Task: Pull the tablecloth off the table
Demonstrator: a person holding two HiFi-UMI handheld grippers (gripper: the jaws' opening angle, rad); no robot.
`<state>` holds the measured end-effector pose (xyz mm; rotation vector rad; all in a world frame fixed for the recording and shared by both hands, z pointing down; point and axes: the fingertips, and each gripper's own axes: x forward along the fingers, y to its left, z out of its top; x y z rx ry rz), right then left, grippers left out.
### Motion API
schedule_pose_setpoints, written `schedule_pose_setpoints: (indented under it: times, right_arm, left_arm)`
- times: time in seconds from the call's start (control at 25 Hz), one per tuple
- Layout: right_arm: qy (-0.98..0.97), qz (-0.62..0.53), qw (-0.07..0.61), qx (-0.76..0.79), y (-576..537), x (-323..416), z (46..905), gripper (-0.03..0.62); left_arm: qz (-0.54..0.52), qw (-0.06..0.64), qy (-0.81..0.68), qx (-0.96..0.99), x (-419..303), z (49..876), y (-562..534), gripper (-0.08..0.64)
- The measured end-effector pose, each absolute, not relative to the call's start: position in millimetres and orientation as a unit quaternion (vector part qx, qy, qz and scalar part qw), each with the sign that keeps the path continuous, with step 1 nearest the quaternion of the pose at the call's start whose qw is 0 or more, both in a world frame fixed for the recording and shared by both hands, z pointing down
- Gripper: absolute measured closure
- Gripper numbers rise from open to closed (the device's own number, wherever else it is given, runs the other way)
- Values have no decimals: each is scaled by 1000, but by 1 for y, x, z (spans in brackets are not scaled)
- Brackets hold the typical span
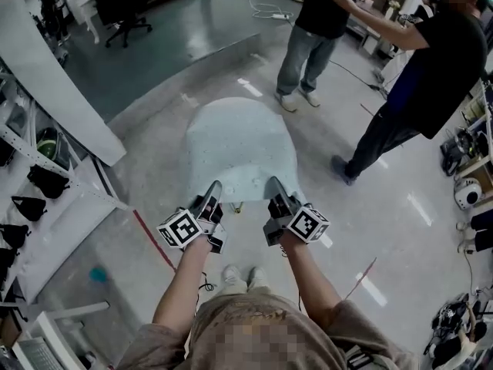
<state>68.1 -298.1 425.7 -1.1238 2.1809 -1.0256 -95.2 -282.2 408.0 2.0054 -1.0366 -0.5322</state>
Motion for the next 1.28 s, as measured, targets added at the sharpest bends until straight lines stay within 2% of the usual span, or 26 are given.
schedule_pose_setpoints:
  times: [0.64,1.28]
  right_arm:
    - [789,-352,238,-444,-253,63,400,577]
    - [795,-337,243,-441,-227,47,384,577]
  left_arm:
    - [-200,380,-378,820,-105,379,-246,538]
    - [-214,394,-364,816,-119,374,-226,538]
